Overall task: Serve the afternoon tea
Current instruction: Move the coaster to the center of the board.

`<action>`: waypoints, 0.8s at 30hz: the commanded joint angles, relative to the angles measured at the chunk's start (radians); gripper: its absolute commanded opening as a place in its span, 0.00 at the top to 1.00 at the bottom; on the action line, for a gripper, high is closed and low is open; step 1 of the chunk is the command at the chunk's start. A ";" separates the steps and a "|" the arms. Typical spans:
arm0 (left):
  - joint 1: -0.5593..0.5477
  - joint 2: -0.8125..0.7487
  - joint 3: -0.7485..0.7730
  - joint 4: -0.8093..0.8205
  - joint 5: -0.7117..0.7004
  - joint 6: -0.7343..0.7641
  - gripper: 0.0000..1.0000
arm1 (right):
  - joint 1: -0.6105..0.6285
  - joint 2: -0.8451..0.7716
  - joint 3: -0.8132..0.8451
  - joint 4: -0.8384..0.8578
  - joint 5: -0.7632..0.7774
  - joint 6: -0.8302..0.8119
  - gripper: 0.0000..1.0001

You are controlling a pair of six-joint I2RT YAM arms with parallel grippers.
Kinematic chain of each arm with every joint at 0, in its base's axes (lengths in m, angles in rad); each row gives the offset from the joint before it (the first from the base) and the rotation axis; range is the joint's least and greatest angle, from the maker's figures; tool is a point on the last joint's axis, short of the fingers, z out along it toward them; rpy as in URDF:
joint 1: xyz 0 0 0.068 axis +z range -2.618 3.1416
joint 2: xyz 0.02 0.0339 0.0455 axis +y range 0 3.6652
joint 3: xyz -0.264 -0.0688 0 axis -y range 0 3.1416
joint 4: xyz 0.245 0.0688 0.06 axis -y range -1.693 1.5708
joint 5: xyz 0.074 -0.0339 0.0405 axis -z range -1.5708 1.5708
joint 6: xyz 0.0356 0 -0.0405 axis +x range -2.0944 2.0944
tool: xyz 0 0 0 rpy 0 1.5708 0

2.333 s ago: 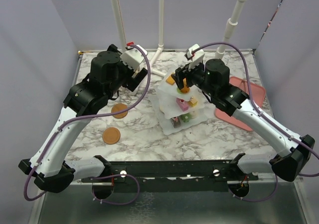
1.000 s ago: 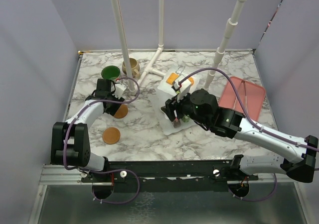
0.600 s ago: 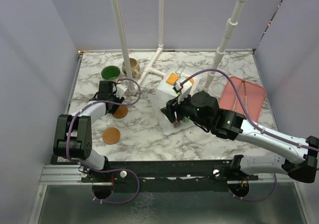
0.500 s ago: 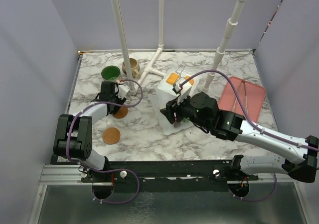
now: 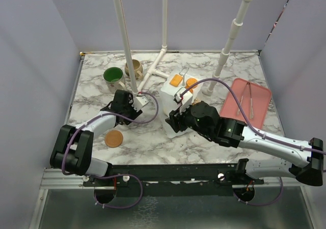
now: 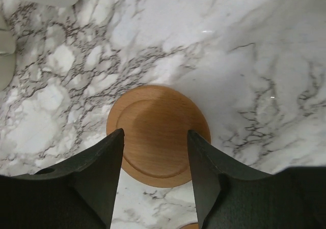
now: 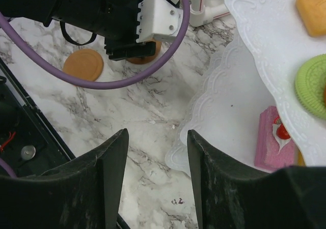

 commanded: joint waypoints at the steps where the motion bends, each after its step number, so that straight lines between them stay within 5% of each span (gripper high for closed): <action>1: -0.046 -0.009 -0.028 -0.171 0.155 -0.004 0.45 | 0.016 -0.037 -0.026 0.011 0.032 -0.001 0.47; 8: -0.060 -0.120 0.072 -0.329 0.337 -0.047 0.46 | 0.034 -0.038 -0.037 0.009 0.030 -0.014 0.48; 14: -0.021 -0.182 0.189 -0.446 0.354 -0.072 0.46 | 0.068 0.026 -0.028 0.048 0.001 -0.062 0.50; 24: 0.389 -0.146 0.341 -0.722 0.306 0.245 0.40 | 0.072 0.425 0.097 0.236 -0.112 -0.183 0.56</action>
